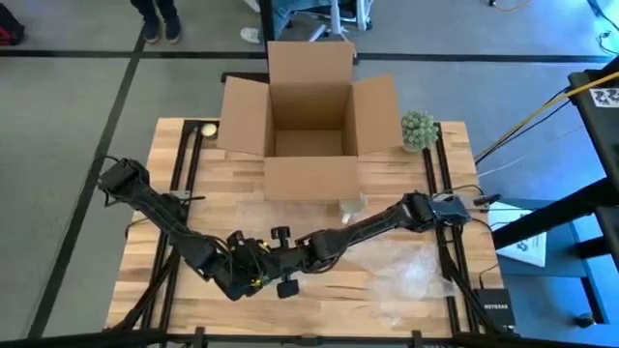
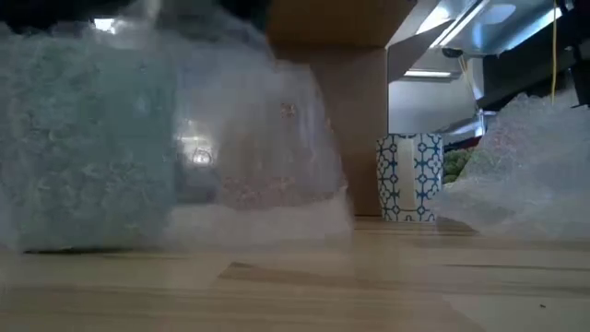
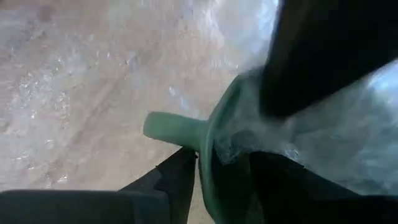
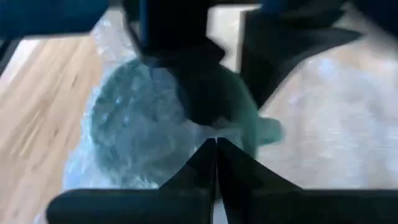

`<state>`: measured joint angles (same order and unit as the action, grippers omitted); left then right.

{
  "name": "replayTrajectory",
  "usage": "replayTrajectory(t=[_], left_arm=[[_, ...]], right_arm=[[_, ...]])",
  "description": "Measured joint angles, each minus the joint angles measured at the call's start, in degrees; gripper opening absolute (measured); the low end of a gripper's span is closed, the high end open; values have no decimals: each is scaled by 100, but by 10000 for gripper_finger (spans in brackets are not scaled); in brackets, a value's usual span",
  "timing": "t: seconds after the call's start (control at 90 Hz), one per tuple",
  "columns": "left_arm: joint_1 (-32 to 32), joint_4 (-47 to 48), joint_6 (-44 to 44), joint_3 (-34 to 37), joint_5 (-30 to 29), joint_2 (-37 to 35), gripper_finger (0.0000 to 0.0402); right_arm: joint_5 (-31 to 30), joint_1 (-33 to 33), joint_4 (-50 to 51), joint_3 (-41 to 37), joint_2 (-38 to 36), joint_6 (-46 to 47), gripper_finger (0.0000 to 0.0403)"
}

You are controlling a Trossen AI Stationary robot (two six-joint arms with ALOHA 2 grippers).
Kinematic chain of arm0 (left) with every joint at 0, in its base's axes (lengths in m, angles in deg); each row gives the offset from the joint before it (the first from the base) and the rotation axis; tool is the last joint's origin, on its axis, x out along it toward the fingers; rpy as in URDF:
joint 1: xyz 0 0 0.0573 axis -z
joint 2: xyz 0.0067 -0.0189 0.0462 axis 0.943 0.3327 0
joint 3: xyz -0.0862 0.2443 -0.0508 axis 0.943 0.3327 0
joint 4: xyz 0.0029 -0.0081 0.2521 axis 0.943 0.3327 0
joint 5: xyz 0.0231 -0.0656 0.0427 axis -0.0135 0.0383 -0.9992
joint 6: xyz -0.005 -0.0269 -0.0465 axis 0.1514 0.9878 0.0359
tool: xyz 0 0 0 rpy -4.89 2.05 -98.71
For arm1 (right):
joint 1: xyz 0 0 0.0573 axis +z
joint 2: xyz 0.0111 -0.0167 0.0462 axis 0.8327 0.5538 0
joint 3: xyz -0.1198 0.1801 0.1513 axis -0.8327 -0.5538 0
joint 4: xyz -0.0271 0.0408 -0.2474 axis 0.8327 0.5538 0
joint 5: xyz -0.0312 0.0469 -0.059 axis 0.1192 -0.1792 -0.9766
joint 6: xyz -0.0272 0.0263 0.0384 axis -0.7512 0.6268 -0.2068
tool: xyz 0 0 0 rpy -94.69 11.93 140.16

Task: Wrap mug
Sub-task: Wrap the green mug with bubble wrap

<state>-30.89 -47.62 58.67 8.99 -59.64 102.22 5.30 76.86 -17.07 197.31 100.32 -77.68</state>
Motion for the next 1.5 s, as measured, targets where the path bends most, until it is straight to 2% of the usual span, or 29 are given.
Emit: replayTrajectory(t=[0.2, 0.467, 0.811, 0.978, 1.233, 1.344, 1.5], left_arm=[[0, 9, -67, 2, 20, -64, 136], [193, 362, -226, -294, 83, -632, 136], [544, -53, -459, -337, -35, -769, 136], [761, -596, -1572, -337, -21, -756, 136], [785, -1219, -4297, -337, 131, -379, 136], [606, -1202, -4618, -342, 352, -85, 136], [400, -562, -4264, -342, 377, 128, 136]], right_arm=[[37, 3, -68, -12, 54, -4, 1], [96, 7, -142, -45, 32, -6, 1], [98, 11, -137, -45, 32, -6, 1], [98, 11, -127, -45, 32, -8, 1], [100, 16, -111, -45, 32, -15, 1], [99, 14, -95, -45, 32, -16, 1], [100, 14, -115, -42, 32, -15, 1]])
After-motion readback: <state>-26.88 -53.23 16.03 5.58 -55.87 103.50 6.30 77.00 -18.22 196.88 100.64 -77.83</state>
